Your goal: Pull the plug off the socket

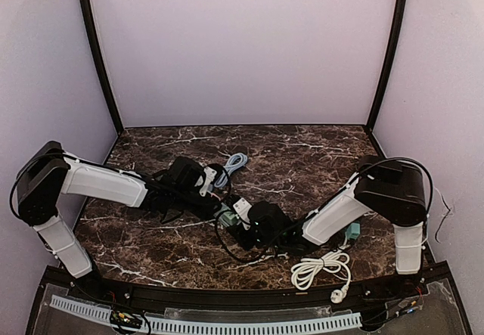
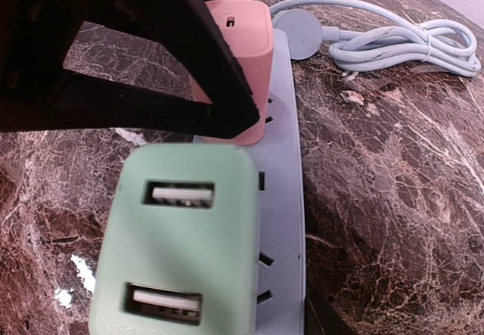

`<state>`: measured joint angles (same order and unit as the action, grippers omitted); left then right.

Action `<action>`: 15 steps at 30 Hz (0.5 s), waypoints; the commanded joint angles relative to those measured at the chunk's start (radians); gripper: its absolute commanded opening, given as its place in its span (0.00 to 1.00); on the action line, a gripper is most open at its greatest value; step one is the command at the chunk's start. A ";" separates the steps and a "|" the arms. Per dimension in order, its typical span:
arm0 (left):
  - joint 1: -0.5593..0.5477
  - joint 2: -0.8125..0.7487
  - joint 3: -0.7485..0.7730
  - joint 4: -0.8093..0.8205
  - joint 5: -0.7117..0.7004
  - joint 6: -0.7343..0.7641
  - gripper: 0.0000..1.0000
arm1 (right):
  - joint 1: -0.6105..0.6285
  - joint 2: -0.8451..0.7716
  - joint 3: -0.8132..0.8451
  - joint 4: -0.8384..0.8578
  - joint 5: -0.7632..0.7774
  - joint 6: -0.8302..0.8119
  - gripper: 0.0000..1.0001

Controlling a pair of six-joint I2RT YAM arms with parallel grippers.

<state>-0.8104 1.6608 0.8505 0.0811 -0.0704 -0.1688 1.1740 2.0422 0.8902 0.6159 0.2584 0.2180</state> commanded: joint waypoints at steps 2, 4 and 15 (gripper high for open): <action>0.027 -0.004 -0.008 0.013 -0.012 0.011 0.40 | 0.007 0.021 -0.009 -0.095 -0.038 -0.003 0.00; 0.025 -0.031 -0.012 0.012 -0.027 0.021 0.36 | 0.007 0.011 -0.006 -0.107 -0.036 -0.004 0.00; 0.025 -0.125 -0.027 0.047 0.011 0.026 0.29 | -0.005 -0.018 0.004 -0.140 -0.029 -0.006 0.00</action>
<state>-0.8047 1.6073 0.8162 0.0746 -0.0677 -0.1253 1.1732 2.0396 0.9092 0.5934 0.2390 0.2180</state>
